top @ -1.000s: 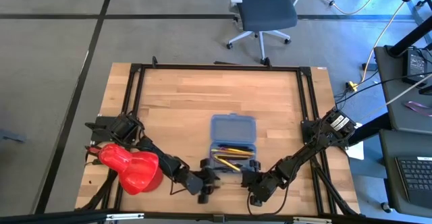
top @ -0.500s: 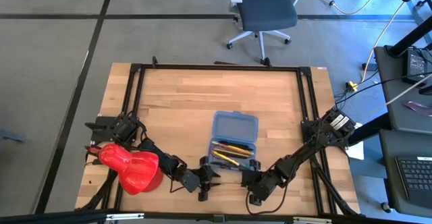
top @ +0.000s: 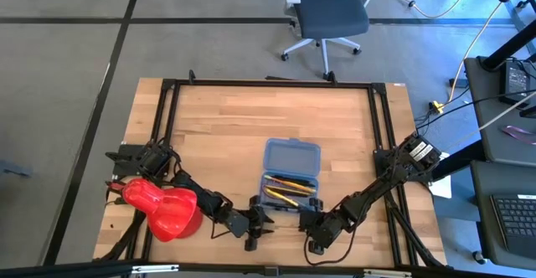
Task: Pick & place school supplies into a supply box
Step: Put the bottom right white pencil into the blue supply box
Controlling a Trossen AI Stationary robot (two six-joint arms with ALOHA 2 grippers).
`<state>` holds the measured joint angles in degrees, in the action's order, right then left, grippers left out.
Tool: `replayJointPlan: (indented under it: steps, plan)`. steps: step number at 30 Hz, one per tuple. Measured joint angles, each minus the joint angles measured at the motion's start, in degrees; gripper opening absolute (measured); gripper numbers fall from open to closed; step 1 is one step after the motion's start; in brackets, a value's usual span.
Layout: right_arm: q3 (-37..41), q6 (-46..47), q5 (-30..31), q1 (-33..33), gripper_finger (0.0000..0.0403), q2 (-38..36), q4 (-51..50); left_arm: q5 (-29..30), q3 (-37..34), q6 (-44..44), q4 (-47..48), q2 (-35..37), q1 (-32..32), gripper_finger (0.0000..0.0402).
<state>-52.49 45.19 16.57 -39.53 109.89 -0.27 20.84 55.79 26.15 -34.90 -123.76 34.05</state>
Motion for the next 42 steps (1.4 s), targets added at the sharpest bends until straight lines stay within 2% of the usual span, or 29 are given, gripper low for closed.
replayJointPlan:
  steps: [17,27,42]
  plan:
    - [0.11,0.80,1.82,0.43,0.0037,0.13,2.65,-0.36,-0.09,-0.83,-0.60,-0.07,-0.43,0.0143]
    - [0.11,-0.50,1.84,0.74,0.0037,0.17,3.73,2.15,-0.07,-0.51,0.35,-0.07,-0.36,0.0137]
    - [0.07,-2.01,2.04,0.74,0.0037,0.21,3.95,3.76,-0.13,-0.15,0.81,-0.07,-0.54,0.0017]
